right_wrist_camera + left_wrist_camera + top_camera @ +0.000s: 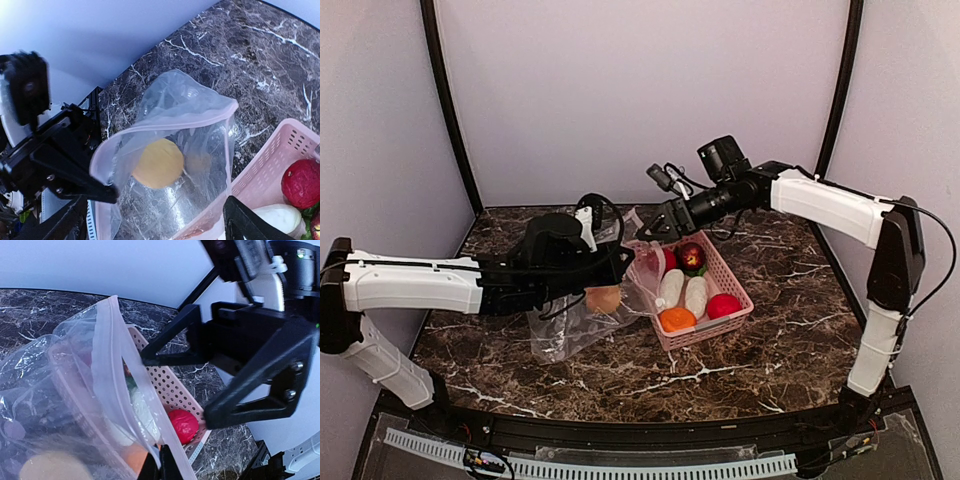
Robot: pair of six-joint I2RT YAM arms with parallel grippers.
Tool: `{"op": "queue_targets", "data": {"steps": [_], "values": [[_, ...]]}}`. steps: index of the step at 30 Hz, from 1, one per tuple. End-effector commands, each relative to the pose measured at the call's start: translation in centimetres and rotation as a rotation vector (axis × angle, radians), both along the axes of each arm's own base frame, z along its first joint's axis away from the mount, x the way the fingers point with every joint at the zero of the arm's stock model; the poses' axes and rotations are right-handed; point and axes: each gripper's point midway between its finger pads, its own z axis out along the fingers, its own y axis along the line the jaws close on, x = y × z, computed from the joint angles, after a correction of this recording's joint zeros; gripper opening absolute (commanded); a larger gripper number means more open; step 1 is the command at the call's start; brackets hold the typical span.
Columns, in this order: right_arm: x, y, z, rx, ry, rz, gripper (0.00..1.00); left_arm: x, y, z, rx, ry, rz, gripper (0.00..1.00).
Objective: Place the food in the zip-top bag and seal the zipper
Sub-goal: Place the fake fruit in the zipper food storage bag, then adjust the bin at the center of the board.
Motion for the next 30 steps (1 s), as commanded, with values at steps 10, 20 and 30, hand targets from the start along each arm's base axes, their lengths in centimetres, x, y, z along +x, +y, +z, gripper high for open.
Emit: {"op": "queue_targets", "data": {"steps": [10,20,30], "values": [[0.1,-1.8,-0.2,-0.073,-0.072,-0.075,0.66,-0.3,3.4,0.8,0.035,-0.044,0.073,0.01],[0.8,0.4,-1.2,-0.043,0.012,-0.030,0.60,-0.6,3.8,0.8,0.036,-0.040,0.074,0.01],[5.4,-3.9,-3.9,-0.140,-0.041,-0.146,0.60,-0.8,4.8,-0.4,0.070,-0.016,0.096,0.01]]}}
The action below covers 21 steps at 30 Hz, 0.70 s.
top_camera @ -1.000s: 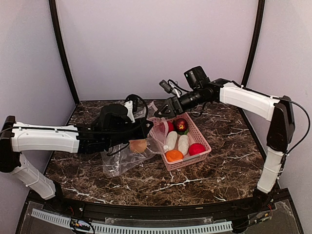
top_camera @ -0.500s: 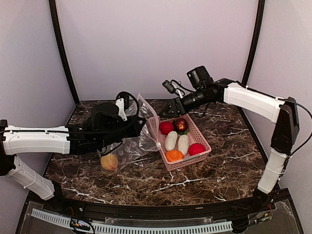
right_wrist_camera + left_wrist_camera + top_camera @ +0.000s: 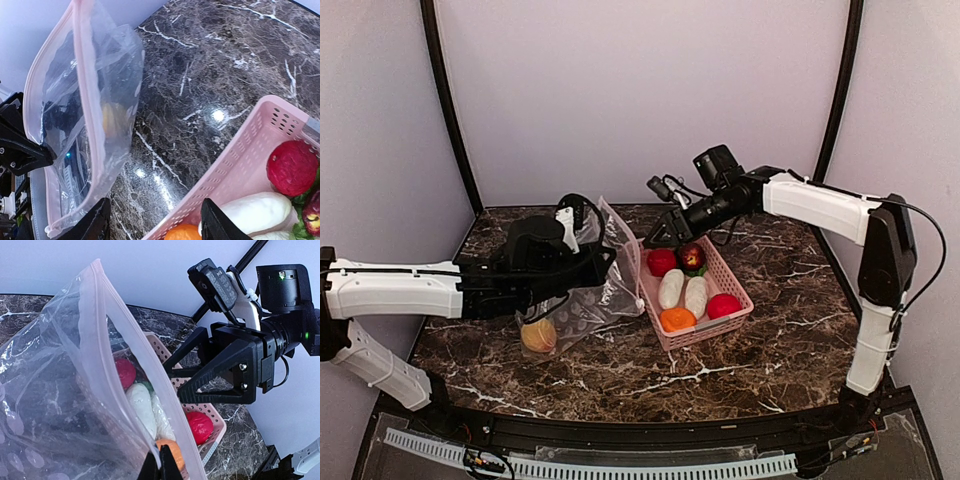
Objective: Place the food in the zip-top bag and seal the zipper
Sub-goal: Adjust the bin at the center of the board.
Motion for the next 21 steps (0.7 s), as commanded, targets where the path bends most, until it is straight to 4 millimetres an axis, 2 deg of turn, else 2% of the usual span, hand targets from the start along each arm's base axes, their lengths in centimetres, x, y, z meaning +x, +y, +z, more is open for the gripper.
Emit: {"op": "queue_targets", "data": {"steps": [1,5,7,10,14,18,21], "values": [[4.9,-4.5,-1.4,-0.086,-0.072,-0.127,0.61,-0.5,1.8,-0.9,0.033,0.014,0.030,0.01],[8.5,-10.1,-5.0,-0.263,-0.139,-0.234,0.71,-0.7,2.3,-0.6,0.020,0.011,0.036,0.01],[9.5,-12.7,-7.0,-0.351,-0.159,-0.266,0.71,-0.8,2.5,-0.5,0.016,0.009,0.038,0.01],[9.7,-15.4,-10.2,-0.440,-0.138,-0.287,0.66,-0.8,2.7,-0.6,0.026,0.002,0.041,0.01],[9.2,-17.0,-13.2,-0.490,-0.062,-0.278,0.48,-0.8,2.8,-0.9,0.037,0.003,0.047,0.01],[9.0,-17.4,-14.1,-0.488,-0.025,-0.289,0.42,-0.8,2.9,-1.3,0.042,0.011,0.049,0.01],[9.2,-18.0,-14.5,-0.513,-0.021,-0.310,0.22,-0.9,3.3,-1.6,0.045,0.018,0.057,0.01]]}}
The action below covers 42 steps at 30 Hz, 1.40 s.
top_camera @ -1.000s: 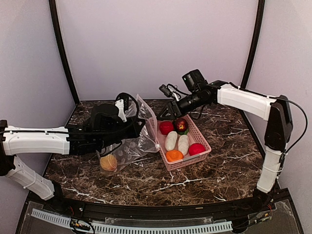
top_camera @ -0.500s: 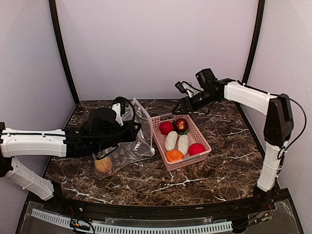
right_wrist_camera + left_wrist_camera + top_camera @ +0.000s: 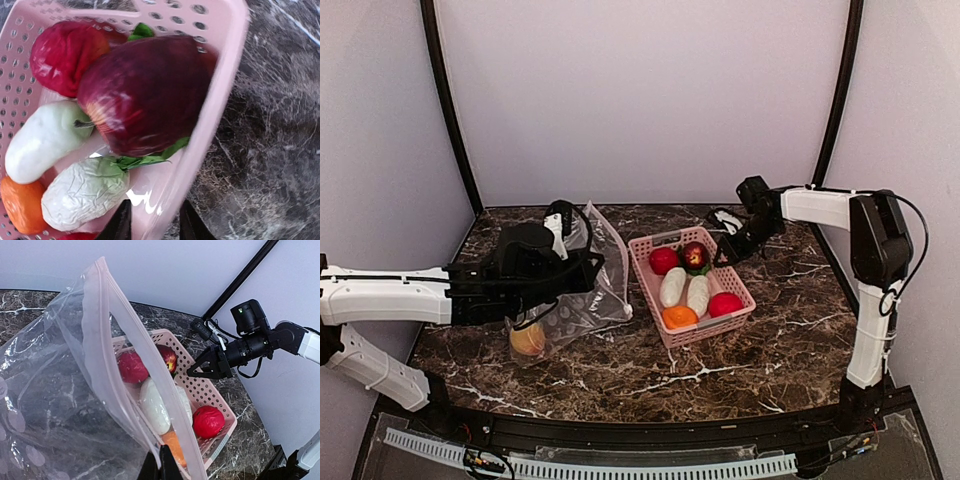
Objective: Place the food in the zip-top bag and seal the zipper
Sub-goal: Adjust the bin at the center of the board.
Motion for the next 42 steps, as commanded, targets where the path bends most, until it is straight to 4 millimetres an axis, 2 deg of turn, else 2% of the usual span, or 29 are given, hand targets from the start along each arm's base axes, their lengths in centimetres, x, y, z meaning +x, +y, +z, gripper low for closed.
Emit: {"op": "queue_targets", "data": {"steps": [1,3,8,15,17,18,19,20,21,23,27,30,32,34,36,37,38,39,42], "values": [[0.5,-1.6,-0.5,-0.053,-0.005,-0.043,0.14,-0.3,1.3,-0.8,0.022,0.013,0.023,0.01],[0.7,-2.6,-0.4,-0.062,-0.002,-0.082,0.07,-0.4,1.4,-0.9,0.017,0.014,0.027,0.01],[1.4,-6.1,-0.2,-0.075,0.004,-0.187,0.03,-0.4,1.4,-1.2,0.012,0.017,0.028,0.01],[2.2,-13.6,-0.2,-0.070,0.023,-0.365,0.02,-0.4,0.0,-1.3,0.003,0.029,-0.012,0.01],[2.3,-15.8,-0.4,-0.053,0.036,-0.413,0.05,-0.3,-0.4,-1.3,-0.008,0.031,-0.021,0.01],[2.3,-16.1,-0.5,-0.044,0.043,-0.418,0.07,-0.3,-0.6,-1.3,-0.014,0.032,-0.027,0.01],[2.5,-17.7,-0.4,-0.028,0.047,-0.451,0.08,-0.2,-0.9,-1.4,-0.012,0.036,-0.030,0.01],[2.4,-18.3,-0.2,-0.007,0.051,-0.464,0.13,-0.2,-1.1,-1.5,-0.013,0.039,-0.039,0.01],[2.4,-18.7,0.1,0.017,0.053,-0.475,0.24,-0.2,-1.4,-1.5,-0.012,0.041,-0.045,0.01],[1.9,-18.8,1.0,0.063,0.067,-0.476,0.48,-0.1,-1.9,-1.6,-0.004,0.046,-0.059,0.01],[-0.2,-18.1,4.5,0.104,0.012,-0.434,0.64,-0.2,-2.5,-2.0,0.039,0.060,-0.085,0.01],[-0.5,-18.7,6.6,0.059,-0.088,-0.407,0.67,0.0,-2.0,-2.3,0.076,0.065,-0.068,0.01],[-0.5,-18.4,8.3,0.069,-0.141,-0.367,0.68,0.2,-2.1,-1.9,0.084,0.049,-0.067,0.01],[-0.4,-17.9,9.9,0.087,-0.199,-0.327,0.68,0.4,-3.2,0.0,0.080,0.020,-0.106,0.01],[0.0,-17.7,11.0,0.060,-0.282,-0.299,0.68,0.5,-4.2,0.9,0.117,0.006,-0.148,0.01],[0.2,-17.2,11.6,0.052,-0.329,-0.265,0.71,0.6,-3.7,0.0,0.178,0.029,-0.136,0.01],[0.1,-16.5,11.9,0.057,-0.356,-0.227,0.73,1.0,-4.0,0.1,0.210,0.031,-0.130,0.01],[0.1,-15.7,12.1,0.069,-0.373,-0.190,0.74,0.9,-3.4,-1.0,0.271,0.064,-0.125,0.01],[0.3,-13.3,11.8,0.121,-0.364,-0.107,0.73,0.2,-4.4,-1.8,0.272,0.108,-0.181,0.01]]}}
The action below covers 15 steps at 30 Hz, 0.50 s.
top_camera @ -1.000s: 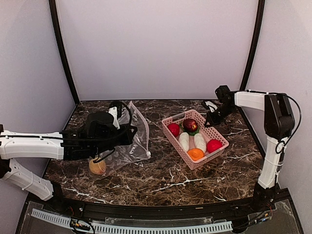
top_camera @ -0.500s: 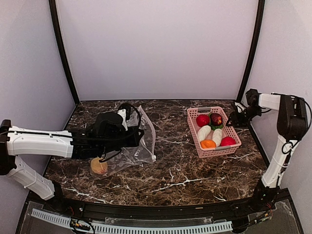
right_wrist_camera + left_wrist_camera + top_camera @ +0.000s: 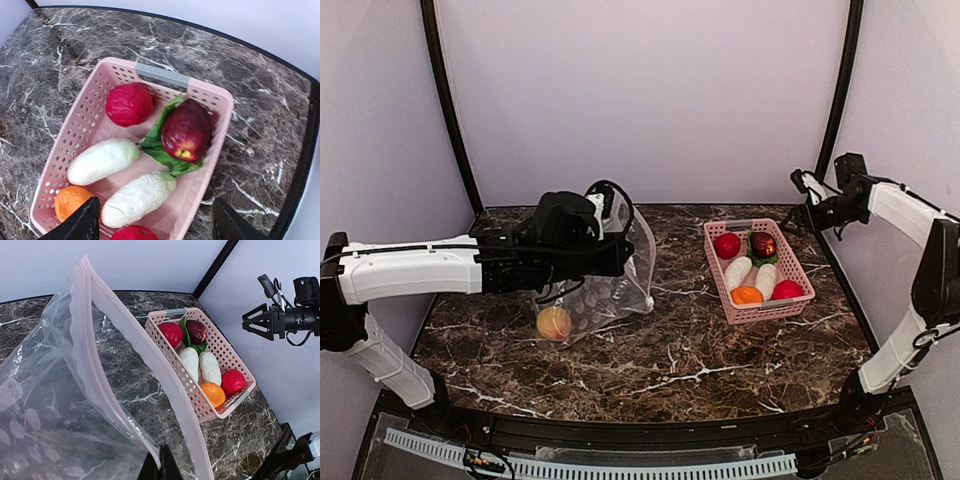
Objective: Place the food in the zip-top bag and seal the zipper
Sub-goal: Adjust the bin at the center of the board, then pick up the fake fruit from the bin.
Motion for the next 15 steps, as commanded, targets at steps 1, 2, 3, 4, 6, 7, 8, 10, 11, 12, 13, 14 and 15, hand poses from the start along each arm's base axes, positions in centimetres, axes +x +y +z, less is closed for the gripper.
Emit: {"op": "queue_targets", "data": {"steps": [1,2,3,4,6,7,8,10,11,12,13,14,15], "values": [[0.5,4.2,-0.6,0.038,-0.044,0.176,0.72,-1.5,-0.3,-2.5,0.091,0.077,-0.092,0.01],[0.5,5.4,-0.7,0.055,-0.032,0.205,0.72,-1.8,-0.4,-2.9,0.071,0.093,-0.097,0.01],[0.7,6.1,-1.2,0.061,-0.015,0.215,0.72,-1.9,-0.7,-2.3,0.034,0.089,-0.109,0.01],[1.0,6.6,-1.8,0.060,0.002,0.220,0.71,-2.0,-0.7,-2.3,0.015,0.094,-0.106,0.01],[1.7,7.6,-2.7,0.059,0.026,0.235,0.71,-2.1,-0.7,-2.0,0.000,0.095,-0.108,0.01],[1.9,8.0,-3.1,0.063,0.038,0.246,0.71,-2.2,-0.6,-1.8,0.004,0.088,-0.110,0.01],[2.3,8.5,-3.5,0.068,0.047,0.255,0.71,-2.2,-0.3,-2.1,0.021,0.090,-0.108,0.01],[2.9,9.2,-4.0,0.080,0.063,0.261,0.71,-1.8,0.7,-2.6,0.065,0.073,-0.071,0.01],[3.5,9.4,-4.3,0.083,0.067,0.255,0.71,-1.8,1.1,-2.9,0.080,0.071,-0.064,0.01],[3.9,9.6,-4.5,0.087,0.073,0.248,0.72,-1.7,1.4,-2.9,0.085,0.061,-0.048,0.01],[4.5,9.7,-4.7,0.090,0.076,0.243,0.72,-1.8,1.8,-3.5,0.095,0.065,-0.042,0.01],[5.0,9.8,-5.3,0.091,0.088,0.238,0.72,-1.7,1.9,-3.3,0.086,0.057,-0.034,0.01],[5.4,9.9,-5.4,0.088,0.088,0.237,0.72,-1.8,2.3,-3.8,0.091,0.062,-0.025,0.01]]}}
